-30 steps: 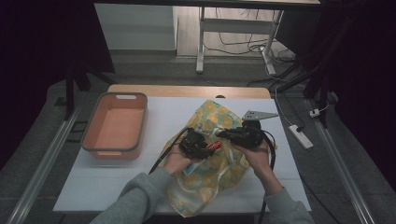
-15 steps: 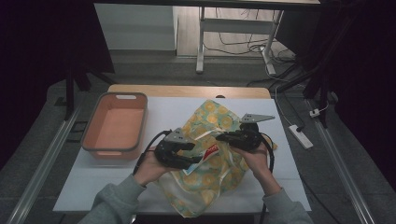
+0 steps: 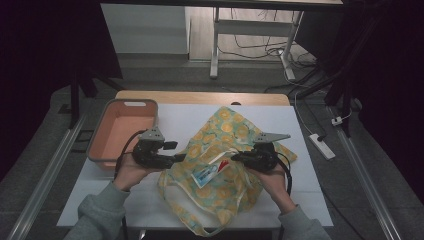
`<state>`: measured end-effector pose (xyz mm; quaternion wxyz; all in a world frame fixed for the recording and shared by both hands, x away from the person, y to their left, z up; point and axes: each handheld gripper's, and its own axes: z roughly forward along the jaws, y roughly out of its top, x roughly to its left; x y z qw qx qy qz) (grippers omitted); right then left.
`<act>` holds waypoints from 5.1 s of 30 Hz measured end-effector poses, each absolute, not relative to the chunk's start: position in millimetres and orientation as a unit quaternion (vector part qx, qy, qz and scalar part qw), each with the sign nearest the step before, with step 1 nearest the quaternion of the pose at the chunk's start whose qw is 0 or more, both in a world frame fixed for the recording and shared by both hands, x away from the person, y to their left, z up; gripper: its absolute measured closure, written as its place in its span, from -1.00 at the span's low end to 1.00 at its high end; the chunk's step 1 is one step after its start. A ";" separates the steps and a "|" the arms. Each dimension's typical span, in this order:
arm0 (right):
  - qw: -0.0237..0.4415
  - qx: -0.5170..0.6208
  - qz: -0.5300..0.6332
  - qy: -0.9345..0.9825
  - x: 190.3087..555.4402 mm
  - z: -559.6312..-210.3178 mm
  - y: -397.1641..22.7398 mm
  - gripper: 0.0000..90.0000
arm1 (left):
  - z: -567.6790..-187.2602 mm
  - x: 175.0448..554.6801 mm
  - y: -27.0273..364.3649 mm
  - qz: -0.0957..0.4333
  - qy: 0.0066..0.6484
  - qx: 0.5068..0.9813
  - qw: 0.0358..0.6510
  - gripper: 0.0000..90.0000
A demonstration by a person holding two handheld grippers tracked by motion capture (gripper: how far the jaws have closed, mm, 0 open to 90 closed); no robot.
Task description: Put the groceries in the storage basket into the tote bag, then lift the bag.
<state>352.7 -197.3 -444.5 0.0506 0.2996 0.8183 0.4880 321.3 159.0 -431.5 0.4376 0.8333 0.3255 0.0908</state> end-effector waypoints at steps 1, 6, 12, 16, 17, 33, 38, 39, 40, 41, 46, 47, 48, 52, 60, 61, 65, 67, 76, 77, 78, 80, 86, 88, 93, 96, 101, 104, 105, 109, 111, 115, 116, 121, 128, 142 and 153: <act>0.053 0.297 0.487 0.820 350.4 -444.5 -197.4 0.90 | -432.8 322.5 160.9 0.094 0.329 0.834 0.433 -0.06; 0.052 0.291 0.483 0.824 341.1 -445.1 -198.8 0.90 | -436.8 325.4 173.2 0.102 0.345 0.830 0.427 -0.09; 0.049 0.295 0.481 0.824 340.5 -448.0 -203.6 0.90 | -442.2 321.6 179.8 0.103 0.350 0.830 0.421 -0.09; 0.052 0.297 0.484 0.822 341.1 -446.8 -206.2 0.90 | -442.2 318.1 175.7 0.106 0.341 0.838 0.413 -0.11; 0.054 0.298 0.483 0.822 341.2 -446.3 -207.0 0.90 | -442.2 317.3 175.0 0.104 0.338 0.840 0.411 -0.12; 0.054 0.306 0.487 0.817 344.4 -446.9 -213.3 0.88 | -476.2 326.1 138.4 0.113 0.331 0.886 0.303 0.20; 0.073 0.309 0.478 0.819 341.2 -443.7 -211.0 0.14 | -479.1 329.6 136.5 0.095 0.338 0.889 0.294 0.93; 0.095 0.308 0.475 0.819 336.0 -439.2 -209.8 -0.04 | -477.7 328.9 138.5 0.092 0.337 0.889 0.297 0.96; 0.114 0.302 0.475 0.819 327.5 -433.9 -208.8 -0.19 | -476.0 327.8 140.8 0.089 0.338 0.886 0.304 0.97; 0.132 0.297 0.472 0.820 317.3 -428.3 -208.0 -0.31 | -474.1 327.2 143.5 0.087 0.339 0.884 0.310 0.97; 0.168 0.321 0.456 0.813 266.8 -414.0 -216.1 -0.47 | -470.5 327.8 154.2 0.078 0.347 0.876 0.326 0.97; 0.173 0.329 0.450 0.812 257.4 -415.1 -219.1 -0.47 | -471.0 328.1 154.7 0.077 0.348 0.875 0.326 0.97; 0.173 0.332 0.448 0.812 248.5 -417.7 -222.6 -0.46 | -471.1 328.1 154.9 0.076 0.349 0.875 0.327 0.97; 0.149 0.346 0.420 0.825 222.9 -439.2 -229.7 -0.45 | -469.2 327.4 154.0 0.071 0.345 0.876 0.331 0.97; 0.121 0.368 0.363 0.848 229.2 -488.7 -195.5 -0.49 | -469.1 326.9 153.5 0.068 0.346 0.876 0.330 0.97; 0.130 0.366 0.353 0.851 232.4 -493.2 -191.7 -0.42 | -469.2 327.2 153.7 0.067 0.347 0.875 0.331 0.97; 0.117 0.370 0.347 0.854 249.1 -507.1 -189.4 0.28 | -470.1 327.0 154.3 0.061 0.346 0.876 0.330 0.97; 0.115 0.353 0.325 0.870 251.0 -511.6 -188.7 0.72 | -469.4 326.2 155.5 0.059 0.344 0.876 0.332 0.98; 0.154 0.301 0.379 0.861 239.5 -468.5 -205.6 0.99 | -450.6 313.4 177.4 0.040 0.344 0.856 0.384 0.98; 0.163 0.300 0.394 0.853 239.9 -459.6 -210.9 0.99 | -446.0 311.1 181.8 0.045 0.345 0.852 0.391 0.98; 0.171 0.298 0.412 0.844 240.5 -450.3 -216.4 0.99 | -440.6 308.5 186.6 0.048 0.346 0.847 0.400 0.98; 0.171 0.294 0.455 0.823 241.6 -431.3 -228.0 0.99 | -428.2 302.0 196.5 0.043 0.344 0.833 0.431 0.98; 0.212 0.278 0.505 0.789 245.5 -384.5 -241.4 0.99 | -400.1 287.5 208.4 0.061 0.331 0.809 0.482 0.99; 0.225 0.272 0.514 0.782 249.0 -371.3 -241.9 0.99 | -390.5 286.8 213.0 0.068 0.330 0.798 0.500 0.99; 0.260 0.260 0.539 0.758 260.2 -335.2 -245.2 0.99 | -359.5 287.1 229.5 0.083 0.328 0.761 0.554 0.99; 0.278 0.259 0.554 0.741 272.6 -312.2 -249.0 0.99 | -338.0 287.7 238.2 0.088 0.322 0.739 0.585 0.99; 0.314 0.269 0.559 0.718 301.6 -281.1 -255.4 0.99 | -311.2 291.5 237.8 0.109 0.311 0.729 0.599 0.99; 0.312 0.285 0.554 0.718 323.2 -277.6 -257.1 0.99 | -306.5 299.0 230.7 0.112 0.308 0.730 0.600 0.99; 0.305 0.293 0.552 0.718 330.7 -279.2 -258.2 0.99 | -307.9 303.3 226.6 0.113 0.311 0.732 0.595 0.99; 0.274 0.325 0.533 0.732 356.7 -298.7 -260.4 0.99 | -327.3 328.3 205.9 0.093 0.325 0.748 0.571 0.99; 0.261 0.337 0.519 0.741 366.9 -314.5 -260.0 0.99 | -341.9 340.5 193.3 0.095 0.336 0.761 0.547 0.99; 0.244 0.361 0.481 0.760 383.7 -350.2 -260.6 0.99 | -370.0 359.4 178.2 0.065 0.349 0.772 0.527 0.98; 0.239 0.368 0.472 0.765 387.6 -359.3 -261.3 0.99 | -376.3 362.5 175.5 0.062 0.352 0.775 0.521 0.98; 0.209 0.390 0.455 0.773 397.7 -395.4 -266.7 0.99 | -398.8 371.5 166.5 0.050 0.362 0.790 0.493 0.98; 0.194 0.370 0.484 0.769 389.2 -395.2 -268.3 0.73 | -396.3 362.3 165.9 0.075 0.344 0.791 0.499 0.57; 0.179 0.322 0.505 0.780 330.2 -414.5 -287.6 -0.10 | -423.7 291.7 203.9 0.141 0.373 0.804 0.441 -0.43; 0.174 0.307 0.468 0.811 318.8 -460.2 -282.2 -0.11 | -455.0 282.4 204.0 0.130 0.378 0.819 0.412 -0.42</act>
